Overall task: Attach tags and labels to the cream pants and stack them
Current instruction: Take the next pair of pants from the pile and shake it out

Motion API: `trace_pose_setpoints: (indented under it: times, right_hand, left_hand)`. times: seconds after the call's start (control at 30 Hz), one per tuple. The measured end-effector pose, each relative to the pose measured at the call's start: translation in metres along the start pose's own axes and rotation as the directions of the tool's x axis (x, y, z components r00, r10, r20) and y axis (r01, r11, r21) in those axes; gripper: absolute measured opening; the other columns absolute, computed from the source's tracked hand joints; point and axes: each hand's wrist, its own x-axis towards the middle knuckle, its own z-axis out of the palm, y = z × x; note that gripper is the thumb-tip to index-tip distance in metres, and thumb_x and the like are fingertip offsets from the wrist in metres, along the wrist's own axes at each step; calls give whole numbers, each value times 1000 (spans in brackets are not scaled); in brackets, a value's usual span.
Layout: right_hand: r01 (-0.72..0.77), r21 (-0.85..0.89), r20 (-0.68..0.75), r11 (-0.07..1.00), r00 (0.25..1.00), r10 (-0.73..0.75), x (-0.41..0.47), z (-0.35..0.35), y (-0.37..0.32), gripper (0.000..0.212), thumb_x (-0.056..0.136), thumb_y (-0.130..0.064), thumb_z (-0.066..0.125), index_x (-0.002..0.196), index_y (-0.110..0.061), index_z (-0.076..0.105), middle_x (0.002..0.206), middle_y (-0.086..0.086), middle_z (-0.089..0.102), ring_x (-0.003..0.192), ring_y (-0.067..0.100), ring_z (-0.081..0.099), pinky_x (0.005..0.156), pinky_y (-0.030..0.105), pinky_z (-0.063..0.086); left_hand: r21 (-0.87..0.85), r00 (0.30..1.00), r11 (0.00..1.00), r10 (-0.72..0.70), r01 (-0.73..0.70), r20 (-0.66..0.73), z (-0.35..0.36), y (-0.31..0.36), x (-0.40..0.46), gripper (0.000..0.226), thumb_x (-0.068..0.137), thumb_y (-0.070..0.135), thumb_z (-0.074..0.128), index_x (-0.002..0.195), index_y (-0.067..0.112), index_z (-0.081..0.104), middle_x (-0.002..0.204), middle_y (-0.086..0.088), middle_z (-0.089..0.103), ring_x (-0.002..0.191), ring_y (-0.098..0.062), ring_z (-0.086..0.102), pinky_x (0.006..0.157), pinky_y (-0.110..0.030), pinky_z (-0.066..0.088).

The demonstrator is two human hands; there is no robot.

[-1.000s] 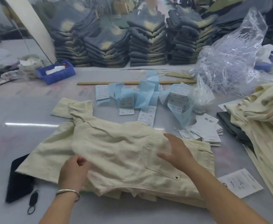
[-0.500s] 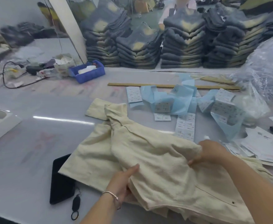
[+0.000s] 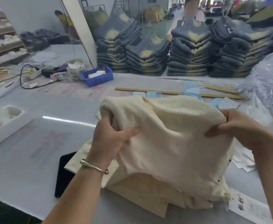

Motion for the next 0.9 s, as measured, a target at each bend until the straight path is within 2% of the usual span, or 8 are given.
trace_pose_setpoints:
  times: [0.1,0.23,0.3,0.43,0.6,0.7,0.8,0.9]
  right_hand:
    - [111,141,-72,984,992,-101,-12,-8,9,64,31,-25,87,94,-15,75,88,11,75,79,25,72,66,29,57]
    - [221,170,-115,960,972,-203,-31,-16,18,60,32,-14,89,91,-16,77,83,11,75,74,22,71,63,26,58]
    - [294,211,-144,932,953,-268,-39,-18,20,57,37,-16,85,93,-19,77,85,8,75,76,19,71,66,26,59]
    - [465,423,-232,778,885,-404,-51,-38,22,55,45,1,77,98,-15,74,88,3,75,80,19,71,71,32,59]
    - [594,286,-526,752,753,-395,-48,-81,-4,28,87,-5,61,115,-11,62,111,-3,70,100,9,67,81,23,56]
    - [652,306,-499,693,730,-467,-37,-61,-39,32,85,-21,71,114,-12,64,113,13,68,98,25,67,79,34,56]
    - [628,60,-454,776,709,-539,-10,-10,-72,22,76,-30,75,96,-26,69,88,-3,67,75,16,59,65,35,49]
    - [520,-161,-299,839,784,-543,36,60,-82,20,76,-34,69,90,-21,63,77,-7,60,72,15,54,63,35,39]
  left_hand:
    - [299,933,953,149,-47,-327,13,4,-4,34,61,34,89,81,23,63,81,0,69,79,-24,64,66,-31,46]
    - [478,922,876,239,-69,-305,30,-4,-12,44,66,29,87,104,14,71,139,-8,42,128,-26,40,106,-43,38]
    - [355,962,932,165,-80,-219,34,5,-17,46,70,30,85,111,22,68,148,0,41,130,-18,44,103,-36,42]
    - [-78,986,983,164,-166,-33,54,54,-31,28,72,40,78,98,37,68,97,11,73,92,-7,68,78,-28,54]
    - [-145,905,907,356,-395,-234,63,114,-41,14,73,47,73,86,43,71,87,16,74,82,-3,70,68,-19,54]
    - [-230,923,927,214,-295,-320,43,104,-39,11,78,42,75,84,33,74,85,11,75,76,-4,71,58,-15,52]
    - [-414,940,910,-131,-12,-315,12,53,-21,23,78,39,77,94,22,75,92,1,76,76,-13,72,57,-25,55]
    - [-495,832,848,-405,188,-379,-25,-16,2,30,83,31,72,103,9,69,107,-15,71,89,-28,69,78,-39,57]
